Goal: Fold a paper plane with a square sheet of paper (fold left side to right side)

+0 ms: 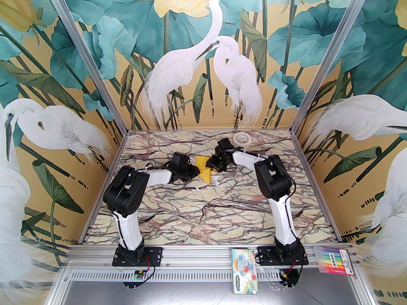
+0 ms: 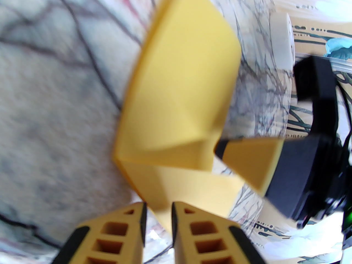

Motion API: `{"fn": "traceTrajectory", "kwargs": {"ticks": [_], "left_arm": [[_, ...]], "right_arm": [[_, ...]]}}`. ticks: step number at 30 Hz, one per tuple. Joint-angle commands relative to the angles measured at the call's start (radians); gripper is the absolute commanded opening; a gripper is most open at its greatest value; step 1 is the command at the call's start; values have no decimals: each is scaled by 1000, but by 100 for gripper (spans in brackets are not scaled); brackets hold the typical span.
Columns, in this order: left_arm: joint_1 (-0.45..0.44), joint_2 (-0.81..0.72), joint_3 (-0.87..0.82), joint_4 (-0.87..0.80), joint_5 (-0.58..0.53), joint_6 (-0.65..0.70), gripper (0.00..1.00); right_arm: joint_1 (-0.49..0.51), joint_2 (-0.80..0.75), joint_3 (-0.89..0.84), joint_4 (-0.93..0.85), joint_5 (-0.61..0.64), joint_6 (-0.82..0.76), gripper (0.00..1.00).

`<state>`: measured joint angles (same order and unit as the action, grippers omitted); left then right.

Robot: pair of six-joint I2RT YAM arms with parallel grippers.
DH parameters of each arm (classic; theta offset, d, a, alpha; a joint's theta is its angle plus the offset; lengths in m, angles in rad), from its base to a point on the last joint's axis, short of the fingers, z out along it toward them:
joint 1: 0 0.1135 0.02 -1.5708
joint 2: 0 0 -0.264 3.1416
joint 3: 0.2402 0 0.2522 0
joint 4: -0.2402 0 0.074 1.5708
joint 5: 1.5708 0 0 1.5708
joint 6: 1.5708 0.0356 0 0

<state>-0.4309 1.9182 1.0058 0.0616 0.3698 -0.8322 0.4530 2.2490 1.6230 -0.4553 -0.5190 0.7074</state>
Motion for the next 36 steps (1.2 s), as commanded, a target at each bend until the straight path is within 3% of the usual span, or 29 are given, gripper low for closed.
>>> {"fn": "traceTrajectory", "kwargs": {"ticks": [1, 3, 13, 22, 31, 36], "left_arm": [[-6, 24, 23, 12, 7, -25, 28], [-6, 24, 24, 11, 4, -24, 32], [-8, 46, 43, 0, -3, -30, 30], [-11, 47, 41, -6, -5, -28, 29], [-12, 45, 59, -34, -18, -1, 30], [-11, 61, 92, -63, -29, 24, 31]], "right_arm": [[-6, 16, 33, -52, -10, -59, 36], [-13, 0, 30, -58, -16, -75, 38], [-10, -132, -78, -37, -13, -94, 43], [11, -93, -106, -37, -40, -109, 42], [10, -20, -63, -65, 12, -104, 23], [9, -9, -62, -71, 12, -105, 21]]}}
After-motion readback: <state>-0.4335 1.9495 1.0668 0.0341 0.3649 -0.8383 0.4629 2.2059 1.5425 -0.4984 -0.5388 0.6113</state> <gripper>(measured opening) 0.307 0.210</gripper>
